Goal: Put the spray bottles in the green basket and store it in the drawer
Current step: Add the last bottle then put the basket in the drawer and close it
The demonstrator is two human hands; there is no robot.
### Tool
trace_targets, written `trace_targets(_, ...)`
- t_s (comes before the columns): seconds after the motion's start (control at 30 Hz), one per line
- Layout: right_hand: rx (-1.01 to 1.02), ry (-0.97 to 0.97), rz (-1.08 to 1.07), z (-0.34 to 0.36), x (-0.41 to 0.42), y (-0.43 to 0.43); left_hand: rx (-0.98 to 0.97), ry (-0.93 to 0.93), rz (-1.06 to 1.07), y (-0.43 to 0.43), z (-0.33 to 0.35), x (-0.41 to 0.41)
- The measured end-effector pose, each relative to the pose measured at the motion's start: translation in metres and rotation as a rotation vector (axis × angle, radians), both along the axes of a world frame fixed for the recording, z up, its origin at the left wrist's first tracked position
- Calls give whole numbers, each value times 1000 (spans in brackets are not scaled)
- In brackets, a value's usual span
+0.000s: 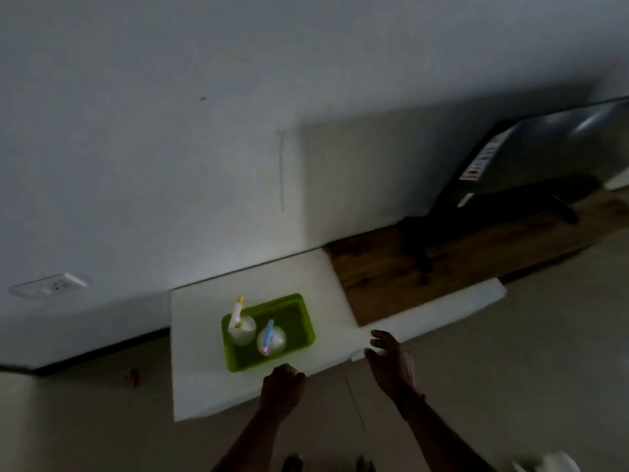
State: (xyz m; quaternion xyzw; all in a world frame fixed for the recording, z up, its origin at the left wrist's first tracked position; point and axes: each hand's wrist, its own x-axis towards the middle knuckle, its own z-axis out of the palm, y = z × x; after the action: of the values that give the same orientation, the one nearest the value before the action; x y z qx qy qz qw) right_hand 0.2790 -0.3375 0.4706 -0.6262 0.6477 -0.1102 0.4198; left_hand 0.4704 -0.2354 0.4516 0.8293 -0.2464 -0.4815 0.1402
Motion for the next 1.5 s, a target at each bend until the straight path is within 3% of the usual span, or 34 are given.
trace_targets(0.37, 21, 10, -335, 6, -231, 50, -97, -65, -336, -49, 42, -196)
trace_targets(0.8, 83, 123, -583, -17, -523, 97, -22, -17, -617, -65, 14, -479)
trace_targets(1.13, 241, 217, -560, -94, -633, 64, 83, 29, -712, -120, -75, -603)
trace_targets(1.33, 458, 300, -364, -162, -675, 21, 187, 43, -711, -161, -157, -656)
trace_targets(1.5, 523, 367, -210, -247, -702, -24, 204, 32, -710, -193, -234, -684)
